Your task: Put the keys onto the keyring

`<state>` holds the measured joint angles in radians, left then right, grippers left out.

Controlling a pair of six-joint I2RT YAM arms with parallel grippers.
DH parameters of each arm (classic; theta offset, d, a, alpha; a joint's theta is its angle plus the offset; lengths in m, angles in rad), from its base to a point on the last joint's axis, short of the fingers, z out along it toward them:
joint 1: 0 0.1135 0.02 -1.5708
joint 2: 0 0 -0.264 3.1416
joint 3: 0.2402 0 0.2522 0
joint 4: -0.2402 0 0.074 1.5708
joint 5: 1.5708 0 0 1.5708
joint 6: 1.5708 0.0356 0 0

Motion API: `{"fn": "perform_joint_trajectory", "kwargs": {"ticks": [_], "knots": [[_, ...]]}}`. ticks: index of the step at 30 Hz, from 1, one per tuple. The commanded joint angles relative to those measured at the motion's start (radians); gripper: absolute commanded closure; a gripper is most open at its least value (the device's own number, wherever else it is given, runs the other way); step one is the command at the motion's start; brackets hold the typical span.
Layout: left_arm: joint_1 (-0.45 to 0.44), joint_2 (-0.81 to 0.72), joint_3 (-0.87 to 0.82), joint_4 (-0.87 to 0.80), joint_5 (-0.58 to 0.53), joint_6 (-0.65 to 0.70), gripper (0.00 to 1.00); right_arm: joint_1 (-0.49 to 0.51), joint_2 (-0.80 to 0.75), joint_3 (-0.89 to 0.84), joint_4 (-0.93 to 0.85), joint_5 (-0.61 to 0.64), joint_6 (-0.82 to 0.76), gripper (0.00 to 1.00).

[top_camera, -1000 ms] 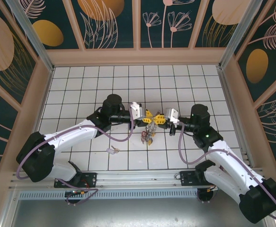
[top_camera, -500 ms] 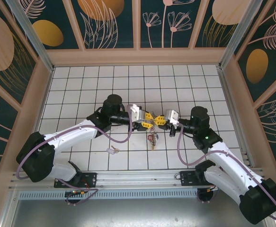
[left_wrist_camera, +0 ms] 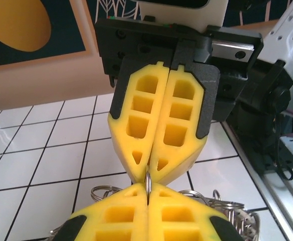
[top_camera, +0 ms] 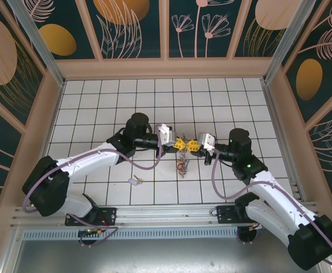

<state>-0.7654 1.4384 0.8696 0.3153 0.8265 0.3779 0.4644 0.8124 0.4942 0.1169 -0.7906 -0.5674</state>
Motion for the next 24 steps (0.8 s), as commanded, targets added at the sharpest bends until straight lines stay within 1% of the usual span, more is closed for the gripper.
{"fn": "perform_joint_trajectory", "kwargs": {"ticks": [1, 3, 5, 6, 9, 10, 12, 14, 16, 18, 24], "knots": [[-0.006, -0.013, 0.064, -0.119, -0.057, 0.072, 1.0, 0.0, -0.014, 0.109, -0.161, 0.043, -0.171, 0.86], [-0.007, -0.014, 0.096, -0.211, -0.1, 0.108, 1.0, 0.005, 0.006, 0.177, -0.308, 0.093, -0.261, 0.82], [-0.007, -0.015, 0.134, -0.29, -0.13, 0.145, 1.0, 0.009, 0.023, 0.229, -0.42, 0.139, -0.314, 0.79], [-0.007, -0.016, 0.149, -0.325, -0.145, 0.161, 1.0, 0.013, 0.026, 0.245, -0.455, 0.163, -0.329, 0.78], [-0.007, -0.018, 0.178, -0.4, -0.177, 0.198, 1.0, 0.022, 0.032, 0.273, -0.507, 0.22, -0.352, 0.67], [-0.007, -0.02, 0.187, -0.417, -0.185, 0.207, 1.0, 0.027, 0.042, 0.284, -0.526, 0.234, -0.36, 0.67], [-0.007, -0.02, 0.206, -0.448, -0.199, 0.224, 1.0, 0.037, 0.06, 0.296, -0.534, 0.239, -0.357, 0.66], [-0.007, -0.015, 0.224, -0.474, -0.206, 0.241, 1.0, 0.039, 0.08, 0.303, -0.523, 0.203, -0.339, 0.66], [-0.008, -0.005, 0.243, -0.498, -0.204, 0.258, 1.0, 0.04, 0.099, 0.304, -0.497, 0.155, -0.318, 0.68], [-0.008, 0.003, 0.263, -0.515, -0.198, 0.272, 1.0, 0.045, 0.11, 0.299, -0.46, 0.133, -0.296, 0.7], [-0.007, 0.041, 0.305, -0.545, -0.175, 0.294, 1.0, 0.077, 0.148, 0.289, -0.382, 0.142, -0.273, 0.77]]}}
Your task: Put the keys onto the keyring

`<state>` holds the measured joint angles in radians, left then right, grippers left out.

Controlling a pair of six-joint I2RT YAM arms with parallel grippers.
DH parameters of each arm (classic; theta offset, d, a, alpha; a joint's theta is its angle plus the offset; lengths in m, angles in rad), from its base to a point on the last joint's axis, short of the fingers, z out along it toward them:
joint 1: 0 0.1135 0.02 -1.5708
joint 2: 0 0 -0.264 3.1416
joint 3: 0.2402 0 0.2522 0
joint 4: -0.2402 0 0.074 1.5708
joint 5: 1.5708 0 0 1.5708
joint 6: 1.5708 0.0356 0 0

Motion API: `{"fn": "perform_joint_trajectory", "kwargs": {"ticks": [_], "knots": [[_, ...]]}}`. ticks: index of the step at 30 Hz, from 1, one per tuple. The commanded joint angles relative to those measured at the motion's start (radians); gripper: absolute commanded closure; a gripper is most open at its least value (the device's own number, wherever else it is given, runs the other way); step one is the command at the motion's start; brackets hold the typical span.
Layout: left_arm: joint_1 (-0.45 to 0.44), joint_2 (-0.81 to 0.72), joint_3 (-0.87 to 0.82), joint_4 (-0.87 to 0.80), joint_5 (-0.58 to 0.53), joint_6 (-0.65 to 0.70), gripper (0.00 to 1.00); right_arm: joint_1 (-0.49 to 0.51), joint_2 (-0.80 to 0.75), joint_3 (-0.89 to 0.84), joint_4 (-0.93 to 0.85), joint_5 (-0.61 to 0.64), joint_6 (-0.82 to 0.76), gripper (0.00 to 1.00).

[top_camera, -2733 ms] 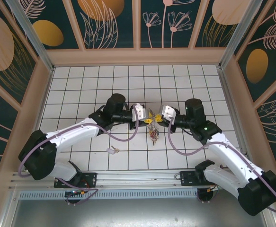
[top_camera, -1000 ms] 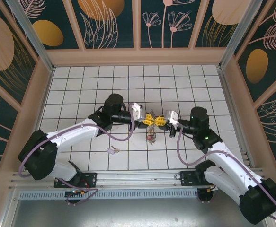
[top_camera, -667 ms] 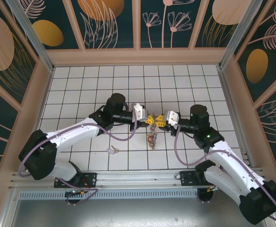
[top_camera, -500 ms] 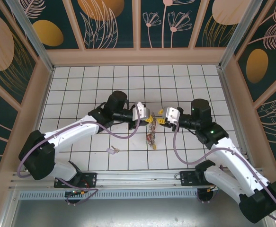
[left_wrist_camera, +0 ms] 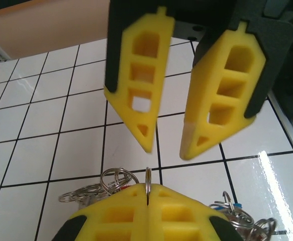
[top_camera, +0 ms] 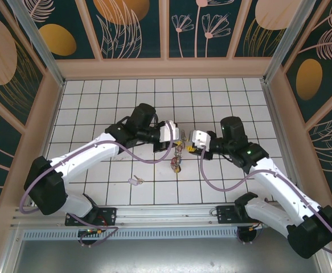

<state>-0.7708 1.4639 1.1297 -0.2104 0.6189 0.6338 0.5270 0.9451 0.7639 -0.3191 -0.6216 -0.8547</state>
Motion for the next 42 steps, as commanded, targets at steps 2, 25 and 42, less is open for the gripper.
{"fn": "perform_joint_trajectory", "kwargs": {"ticks": [2, 25, 42], "knots": [[-0.002, 0.024, 0.049, -0.021, 0.039, 0.038, 1.0, 0.014, 0.026, 0.017, 0.069, -0.023, 0.016, 0.77], [-0.002, -0.008, 0.015, 0.048, 0.107, 0.032, 1.0, 0.014, 0.043, -0.047, 0.159, 0.02, 0.075, 0.9], [-0.002, -0.034, -0.009, 0.087, 0.104, 0.024, 1.0, 0.005, 0.067, -0.045, 0.175, -0.067, 0.133, 1.0]]}}
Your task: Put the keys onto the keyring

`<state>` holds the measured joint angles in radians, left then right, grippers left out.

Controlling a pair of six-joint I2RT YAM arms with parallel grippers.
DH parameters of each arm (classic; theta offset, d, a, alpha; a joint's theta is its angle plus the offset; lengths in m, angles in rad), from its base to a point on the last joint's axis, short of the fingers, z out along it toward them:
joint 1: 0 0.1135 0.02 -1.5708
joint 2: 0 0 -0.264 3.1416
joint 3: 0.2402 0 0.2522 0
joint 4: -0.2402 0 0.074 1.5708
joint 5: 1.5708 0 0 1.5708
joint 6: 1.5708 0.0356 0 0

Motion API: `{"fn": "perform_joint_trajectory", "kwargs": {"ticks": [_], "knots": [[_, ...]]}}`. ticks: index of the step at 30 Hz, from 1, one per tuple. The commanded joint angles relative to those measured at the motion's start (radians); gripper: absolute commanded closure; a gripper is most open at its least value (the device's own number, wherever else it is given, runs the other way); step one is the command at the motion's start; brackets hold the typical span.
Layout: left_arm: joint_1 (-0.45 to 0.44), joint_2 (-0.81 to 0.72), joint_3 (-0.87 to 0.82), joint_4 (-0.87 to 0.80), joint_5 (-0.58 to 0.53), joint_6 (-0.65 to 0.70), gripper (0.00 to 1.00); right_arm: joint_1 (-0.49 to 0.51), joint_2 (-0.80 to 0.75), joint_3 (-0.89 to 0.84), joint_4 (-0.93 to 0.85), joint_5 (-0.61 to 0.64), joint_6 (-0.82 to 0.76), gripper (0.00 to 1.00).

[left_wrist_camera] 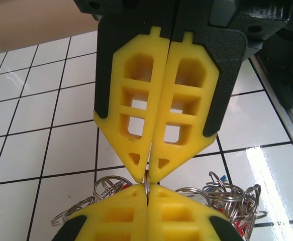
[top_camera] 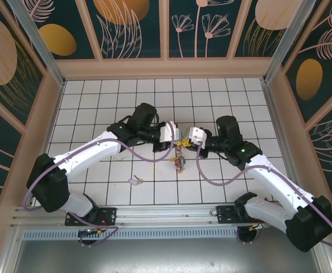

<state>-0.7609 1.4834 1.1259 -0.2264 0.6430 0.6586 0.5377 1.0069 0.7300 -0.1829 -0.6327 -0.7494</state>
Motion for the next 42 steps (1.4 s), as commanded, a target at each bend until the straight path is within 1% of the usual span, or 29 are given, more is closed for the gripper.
{"fn": "perform_joint_trajectory", "kwargs": {"ticks": [1, 2, 3, 5, 9, 13, 15, 23, 26, 29, 31, 32, 34, 35, 36, 37, 39, 40, 42], "knots": [[-0.012, -0.059, -0.016, 0.113, 0.081, -0.006, 0.97, -0.013, -0.002, -0.02, 0.065, -0.071, 0.046, 1.0], [-0.012, -0.066, -0.028, 0.129, 0.08, -0.012, 0.88, -0.022, -0.02, -0.04, 0.11, -0.087, 0.078, 1.0], [-0.012, -0.075, -0.047, 0.143, 0.078, -0.018, 0.81, -0.03, -0.043, -0.067, 0.173, -0.102, 0.117, 1.0], [-0.012, -0.086, -0.078, 0.155, 0.069, -0.023, 0.74, -0.05, -0.084, -0.123, 0.289, -0.124, 0.2, 1.0], [-0.011, -0.076, -0.109, 0.149, 0.051, -0.03, 0.71, -0.079, -0.132, -0.195, 0.438, -0.167, 0.3, 1.0], [-0.011, -0.049, -0.104, 0.169, 0.09, -0.057, 0.69, -0.081, -0.152, -0.239, 0.518, -0.2, 0.343, 1.0], [-0.01, -0.039, -0.1, 0.174, 0.085, -0.068, 0.67, -0.082, -0.162, -0.258, 0.549, -0.209, 0.358, 1.0], [-0.012, -0.038, -0.109, 0.224, -0.001, -0.123, 0.66, -0.083, -0.189, -0.3, 0.591, -0.216, 0.377, 1.0], [-0.012, -0.029, -0.118, 0.246, -0.01, -0.141, 0.66, -0.083, -0.194, -0.311, 0.605, -0.229, 0.382, 1.0], [-0.011, -0.022, -0.124, 0.266, 0.005, -0.146, 0.66, -0.083, -0.197, -0.317, 0.603, -0.225, 0.379, 1.0], [-0.011, -0.02, -0.132, 0.275, 0.006, -0.14, 0.67, -0.083, -0.199, -0.317, 0.596, -0.222, 0.373, 1.0], [-0.011, -0.017, -0.134, 0.275, 0.007, -0.137, 0.71, -0.083, -0.199, -0.316, 0.59, -0.224, 0.369, 1.0], [-0.01, -0.012, -0.133, 0.27, 0.023, -0.122, 0.84, -0.082, -0.198, -0.316, 0.583, -0.225, 0.366, 1.0], [-0.011, -0.011, -0.129, 0.264, 0.04, -0.113, 0.95, -0.082, -0.2, -0.316, 0.581, -0.224, 0.363, 1.0], [-0.012, -0.011, -0.126, 0.26, 0.058, -0.104, 1.0, -0.083, -0.2, -0.314, 0.57, -0.223, 0.356, 1.0], [-0.011, -0.013, -0.124, 0.257, 0.069, -0.1, 1.0, -0.083, -0.201, -0.309, 0.553, -0.221, 0.346, 1.0], [-0.011, -0.028, -0.123, 0.259, 0.063, -0.097, 1.0, -0.084, -0.202, -0.281, 0.459, -0.194, 0.288, 1.0], [-0.012, -0.035, -0.121, 0.256, 0.049, -0.099, 1.0, -0.082, -0.198, -0.26, 0.397, -0.17, 0.248, 1.0], [-0.012, -0.052, -0.107, 0.223, 0.004, -0.083, 1.0, -0.084, -0.173, -0.178, 0.204, -0.101, 0.139, 0.99]]}}
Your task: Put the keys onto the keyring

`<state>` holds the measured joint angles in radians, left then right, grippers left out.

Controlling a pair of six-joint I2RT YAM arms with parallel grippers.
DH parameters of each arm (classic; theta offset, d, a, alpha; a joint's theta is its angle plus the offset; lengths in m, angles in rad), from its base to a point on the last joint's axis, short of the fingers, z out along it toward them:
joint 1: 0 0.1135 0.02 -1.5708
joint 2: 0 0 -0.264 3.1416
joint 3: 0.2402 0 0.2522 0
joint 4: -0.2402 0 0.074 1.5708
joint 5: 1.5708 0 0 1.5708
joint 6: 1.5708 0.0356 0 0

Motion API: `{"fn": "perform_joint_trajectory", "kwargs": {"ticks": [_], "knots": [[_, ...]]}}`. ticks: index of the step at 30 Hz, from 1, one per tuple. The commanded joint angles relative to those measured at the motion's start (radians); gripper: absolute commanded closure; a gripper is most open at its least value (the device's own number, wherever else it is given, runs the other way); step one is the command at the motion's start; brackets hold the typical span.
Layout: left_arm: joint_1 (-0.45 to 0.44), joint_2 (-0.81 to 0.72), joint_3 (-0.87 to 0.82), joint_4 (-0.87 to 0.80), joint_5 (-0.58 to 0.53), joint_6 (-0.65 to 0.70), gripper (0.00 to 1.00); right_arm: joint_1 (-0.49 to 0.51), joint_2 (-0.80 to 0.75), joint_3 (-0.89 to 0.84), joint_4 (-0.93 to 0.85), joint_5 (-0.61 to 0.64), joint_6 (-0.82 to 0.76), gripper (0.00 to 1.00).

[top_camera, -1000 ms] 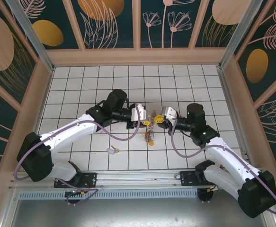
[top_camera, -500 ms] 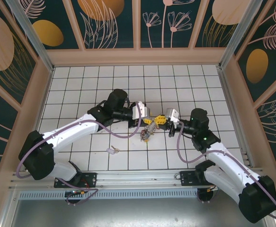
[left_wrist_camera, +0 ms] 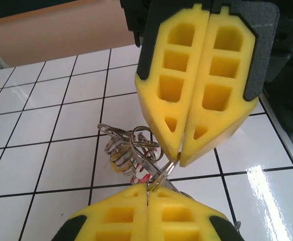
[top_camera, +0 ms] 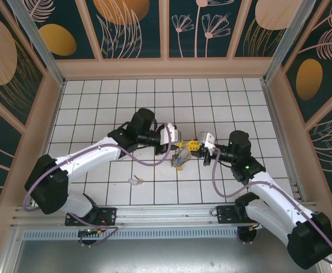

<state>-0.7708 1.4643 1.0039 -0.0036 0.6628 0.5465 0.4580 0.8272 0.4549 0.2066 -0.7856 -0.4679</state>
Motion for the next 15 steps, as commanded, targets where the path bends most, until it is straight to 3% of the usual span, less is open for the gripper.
{"fn": "perform_joint_trajectory", "kwargs": {"ticks": [1, 7, 15], "knots": [[-0.001, -0.039, 0.021, -0.016, -0.036, 0.033, 1.0, -0.001, 0.021, 0.134, -0.257, 0.078, -0.184, 0.92], [-0.002, -0.072, 0.047, -0.091, -0.147, 0.035, 1.0, 0.01, 0.064, 0.265, -0.425, 0.153, -0.232, 0.76], [-0.001, -0.078, 0.017, -0.043, -0.166, -0.008, 1.0, 0.045, 0.152, 0.331, -0.524, 0.2, -0.21, 0.72]]}}
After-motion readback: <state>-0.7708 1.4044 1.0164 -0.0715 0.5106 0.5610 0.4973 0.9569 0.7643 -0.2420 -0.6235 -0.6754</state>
